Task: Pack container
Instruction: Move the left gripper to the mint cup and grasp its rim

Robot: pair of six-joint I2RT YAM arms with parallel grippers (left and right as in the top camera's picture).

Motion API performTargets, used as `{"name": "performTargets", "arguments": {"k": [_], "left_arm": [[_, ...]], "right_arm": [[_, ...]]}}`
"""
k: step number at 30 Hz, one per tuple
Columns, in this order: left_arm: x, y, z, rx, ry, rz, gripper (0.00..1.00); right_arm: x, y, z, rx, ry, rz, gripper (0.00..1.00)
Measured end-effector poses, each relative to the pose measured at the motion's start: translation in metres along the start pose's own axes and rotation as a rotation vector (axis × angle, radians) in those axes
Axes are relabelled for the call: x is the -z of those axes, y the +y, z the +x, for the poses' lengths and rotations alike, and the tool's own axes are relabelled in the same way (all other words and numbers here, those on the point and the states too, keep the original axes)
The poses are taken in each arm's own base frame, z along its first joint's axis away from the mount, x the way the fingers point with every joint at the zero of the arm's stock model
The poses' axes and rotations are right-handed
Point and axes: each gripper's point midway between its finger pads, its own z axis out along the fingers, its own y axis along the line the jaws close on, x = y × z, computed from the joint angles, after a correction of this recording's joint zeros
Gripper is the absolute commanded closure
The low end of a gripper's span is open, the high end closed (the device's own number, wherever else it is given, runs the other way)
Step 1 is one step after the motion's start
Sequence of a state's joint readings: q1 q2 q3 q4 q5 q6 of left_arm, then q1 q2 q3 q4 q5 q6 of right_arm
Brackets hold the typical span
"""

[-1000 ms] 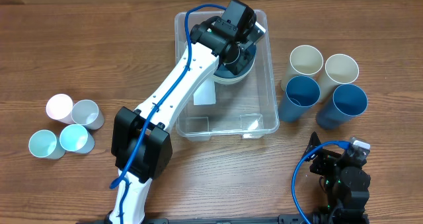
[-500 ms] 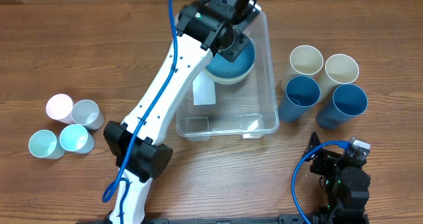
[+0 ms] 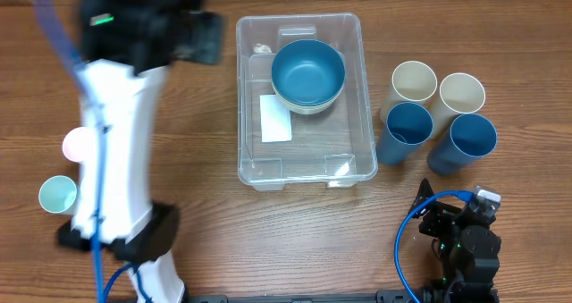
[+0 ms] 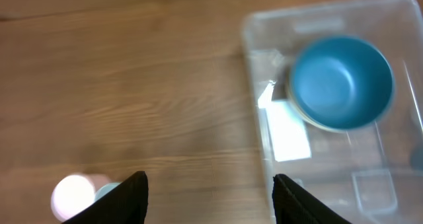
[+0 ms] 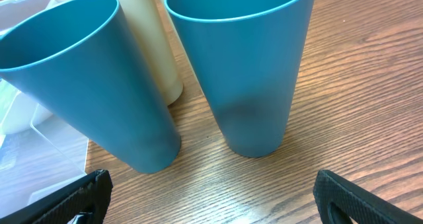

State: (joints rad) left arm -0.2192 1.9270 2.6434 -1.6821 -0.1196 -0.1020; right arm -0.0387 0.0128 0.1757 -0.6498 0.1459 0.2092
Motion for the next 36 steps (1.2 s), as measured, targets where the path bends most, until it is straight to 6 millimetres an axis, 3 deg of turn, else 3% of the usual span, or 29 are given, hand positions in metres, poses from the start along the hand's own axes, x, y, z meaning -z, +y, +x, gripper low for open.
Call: {"name": "performTargets", "arguments": {"k": [2, 4, 8, 12, 19, 24, 29, 36], "left_arm": [[0.013, 0.018, 0.008, 0.041, -0.004, -0.018, 0.42], [0.036, 0.057, 0.035, 0.132, 0.013, -0.071, 0.42], [0.043, 0.108, 0.098, 0.305, 0.128, -0.163, 0.49], [0.027, 0.148, 0.162, 0.511, 0.277, -0.232, 0.59], [-0.017, 0.2, 0.241, 0.885, 0.396, -0.273, 0.5], [-0.031, 0.227, 0.278, 1.111, 0.354, -0.251, 0.45], [-0.057, 0.235, 0.306, 1.209, 0.332, -0.213, 0.36], [-0.079, 0.245, 0.313, 1.199, 0.277, -0.226, 0.32]], "right_arm": [[0.0, 0.0, 0.0, 0.0, 0.0, 0.0, 0.0], [0.0, 0.0, 0.0, 0.0, 0.0, 0.0, 0.0], [0.0, 0.0, 0.0, 0.0, 0.0, 0.0, 0.0], [0.0, 0.0, 0.0, 0.0, 0.0, 0.0, 0.0], [0.0, 0.0, 0.0, 0.0, 0.0, 0.0, 0.0], [0.0, 0.0, 0.0, 0.0, 0.0, 0.0, 0.0], [0.0, 0.0, 0.0, 0.0, 0.0, -0.001, 0.0], [0.0, 0.0, 0.0, 0.0, 0.0, 0.0, 0.0]]}}
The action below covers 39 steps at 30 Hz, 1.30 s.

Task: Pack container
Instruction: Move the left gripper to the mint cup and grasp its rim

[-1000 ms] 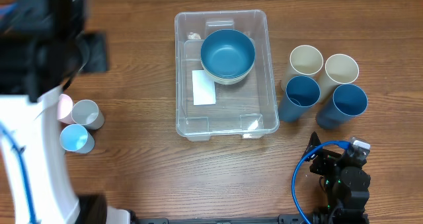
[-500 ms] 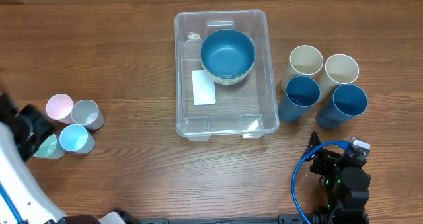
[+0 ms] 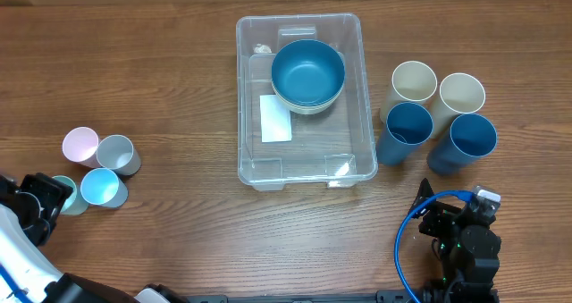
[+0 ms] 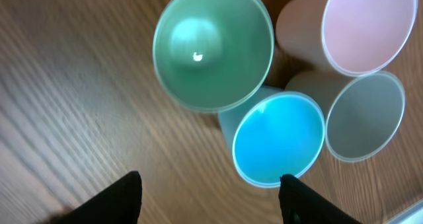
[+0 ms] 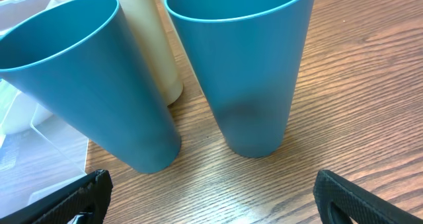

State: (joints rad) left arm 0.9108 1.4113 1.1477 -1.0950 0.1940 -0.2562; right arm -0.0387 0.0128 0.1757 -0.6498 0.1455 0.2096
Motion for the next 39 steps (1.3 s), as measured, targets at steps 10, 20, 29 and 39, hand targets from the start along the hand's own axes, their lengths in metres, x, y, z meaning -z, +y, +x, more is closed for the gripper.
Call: {"name": "performTargets", "arguments": {"k": [10, 20, 29, 39], "left_arm": [[-0.003, 0.002, -0.023, -0.013, -0.089, -0.019, 0.35], [-0.043, 0.016, -0.024, 0.01, 0.011, -0.081, 0.4], [-0.049, 0.027, -0.036, 0.03, -0.015, -0.112, 0.44], [-0.058, 0.035, -0.044, 0.048, -0.025, -0.122, 0.53]], "right_arm": [[0.0, 0.0, 0.0, 0.0, 0.0, 0.0, 0.0], [0.0, 0.0, 0.0, 0.0, 0.0, 0.0, 0.0], [0.0, 0.0, 0.0, 0.0, 0.0, 0.0, 0.0], [0.0, 0.0, 0.0, 0.0, 0.0, 0.0, 0.0]]}}
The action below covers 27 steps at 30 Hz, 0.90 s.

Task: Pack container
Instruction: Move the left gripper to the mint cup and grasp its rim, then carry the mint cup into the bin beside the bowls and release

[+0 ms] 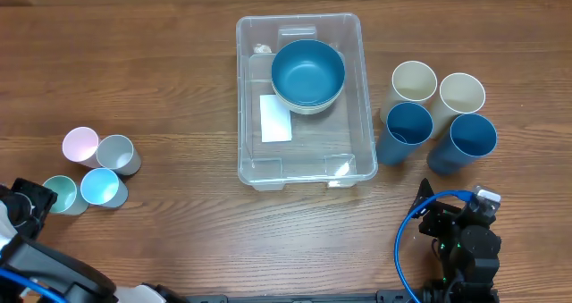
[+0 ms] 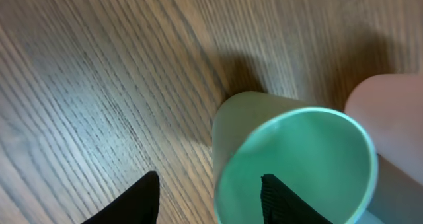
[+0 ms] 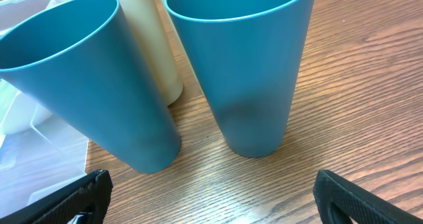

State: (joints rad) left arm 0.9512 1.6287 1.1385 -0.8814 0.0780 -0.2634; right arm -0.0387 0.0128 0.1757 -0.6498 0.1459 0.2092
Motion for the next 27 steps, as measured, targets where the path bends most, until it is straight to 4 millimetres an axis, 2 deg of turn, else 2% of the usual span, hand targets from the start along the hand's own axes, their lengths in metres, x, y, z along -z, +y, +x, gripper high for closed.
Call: {"name": "performTargets", "arguments": {"k": [3, 5, 10, 11, 27], "left_arm": [[-0.011, 0.0, 0.001, 0.002, 0.027, 0.002, 0.55], [-0.017, -0.001, 0.002, 0.002, 0.044, 0.008, 0.6], [-0.021, -0.004, -0.002, 0.001, 0.035, 0.024, 0.87], [-0.021, -0.005, -0.002, -0.008, 0.033, 0.027, 0.95], [-0.019, -0.001, 0.002, 0.004, 0.049, 0.01, 0.96]], "right_arm": [[0.0, 0.0, 0.0, 0.0, 0.0, 0.0, 0.0], [0.0, 0.0, 0.0, 0.0, 0.0, 0.0, 0.0], [0.0, 0.0, 0.0, 0.0, 0.0, 0.0, 0.0], [0.0, 0.0, 0.0, 0.0, 0.0, 0.0, 0.0], [0.0, 0.0, 0.0, 0.0, 0.0, 0.0, 0.0]]}}
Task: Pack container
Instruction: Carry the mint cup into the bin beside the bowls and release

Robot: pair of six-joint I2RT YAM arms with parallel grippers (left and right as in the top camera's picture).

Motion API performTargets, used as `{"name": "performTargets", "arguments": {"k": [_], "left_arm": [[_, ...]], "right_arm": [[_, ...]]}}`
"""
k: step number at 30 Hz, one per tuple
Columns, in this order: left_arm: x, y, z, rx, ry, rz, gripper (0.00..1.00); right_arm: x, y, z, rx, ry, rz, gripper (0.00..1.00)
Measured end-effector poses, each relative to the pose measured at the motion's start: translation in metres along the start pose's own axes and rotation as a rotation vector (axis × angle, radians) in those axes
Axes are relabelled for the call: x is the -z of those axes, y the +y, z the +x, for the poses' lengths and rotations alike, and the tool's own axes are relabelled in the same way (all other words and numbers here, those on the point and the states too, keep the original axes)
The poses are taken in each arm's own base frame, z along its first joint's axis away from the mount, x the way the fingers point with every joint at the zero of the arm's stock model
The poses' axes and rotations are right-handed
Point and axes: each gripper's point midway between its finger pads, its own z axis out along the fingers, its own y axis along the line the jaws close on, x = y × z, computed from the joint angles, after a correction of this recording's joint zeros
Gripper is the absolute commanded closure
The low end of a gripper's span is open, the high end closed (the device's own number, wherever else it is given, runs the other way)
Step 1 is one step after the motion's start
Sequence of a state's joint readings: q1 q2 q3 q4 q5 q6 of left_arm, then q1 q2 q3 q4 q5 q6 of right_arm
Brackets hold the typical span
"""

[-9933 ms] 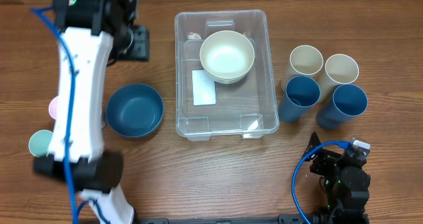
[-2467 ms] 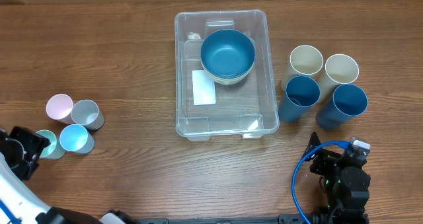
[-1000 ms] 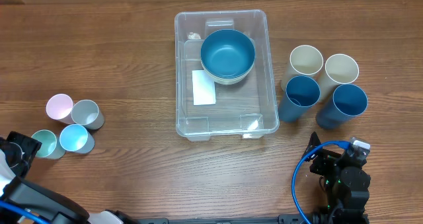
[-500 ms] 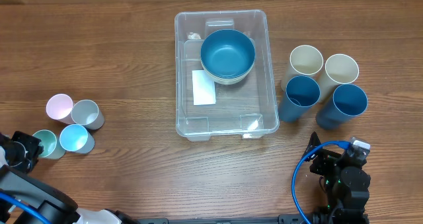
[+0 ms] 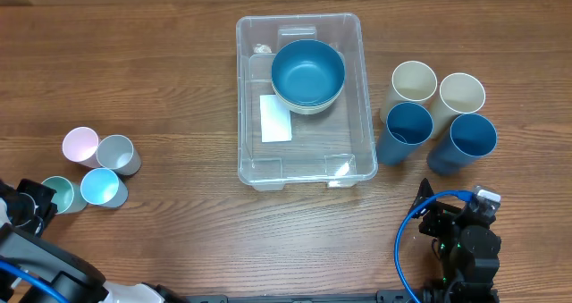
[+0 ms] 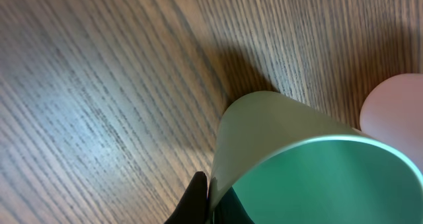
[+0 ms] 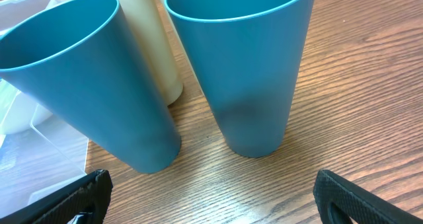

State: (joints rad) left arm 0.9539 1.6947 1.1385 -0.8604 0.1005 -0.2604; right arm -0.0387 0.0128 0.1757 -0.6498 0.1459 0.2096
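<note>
A clear plastic container point(image 5: 253, 155) stands mid-table and holds a blue bowl point(image 5: 307, 71) nested in a cream bowl. At the far left stands a cluster of small cups: pink point(image 5: 79, 145), grey point(image 5: 115, 153), light blue point(image 5: 100, 187) and green point(image 5: 63, 192). My left gripper point(image 5: 27, 205) is beside the green cup point(image 6: 277, 138). In the left wrist view it point(image 6: 211, 186) is shut on the cup's wall at the rim, one finger outside and one inside. My right gripper point(image 7: 211, 201) rests open near the front right, in front of the tall blue cups point(image 7: 244, 65).
Two tall cream cups point(image 5: 414, 81) and two tall blue cups point(image 5: 407, 129) stand to the right of the container. A white card point(image 5: 274, 118) lies on the container's floor. The right arm's blue cable point(image 5: 404, 240) loops at the front edge.
My left gripper's fingers stood open astride the green cup's near rim. Now they are shut on that rim wall, and the cup fills more of the wrist view. The right arm is unchanged.
My left arm was first high beside the container's left side, fingers open. Then it was over the cluster of small cups at the far left. Then it was low at the green cup, still open, and now grips its rim. The right arm stayed still throughout.
</note>
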Motion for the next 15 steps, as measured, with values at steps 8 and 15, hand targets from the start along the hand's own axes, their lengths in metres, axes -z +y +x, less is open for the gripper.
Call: {"name": "performTargets", "arguments": {"k": [8, 15], "left_arm": [[0.066, -0.012, -0.006, 0.017, -0.151, 0.071, 0.96], [0.183, -0.1, 0.008, -0.216, -0.373, 0.301, 0.96]], "right_arm": [[0.0, 0.0, 0.0, 0.0, 0.0, 0.0, 0.0], [0.0, 0.0, 0.0, 0.0, 0.0, 0.0, 0.0]]}}
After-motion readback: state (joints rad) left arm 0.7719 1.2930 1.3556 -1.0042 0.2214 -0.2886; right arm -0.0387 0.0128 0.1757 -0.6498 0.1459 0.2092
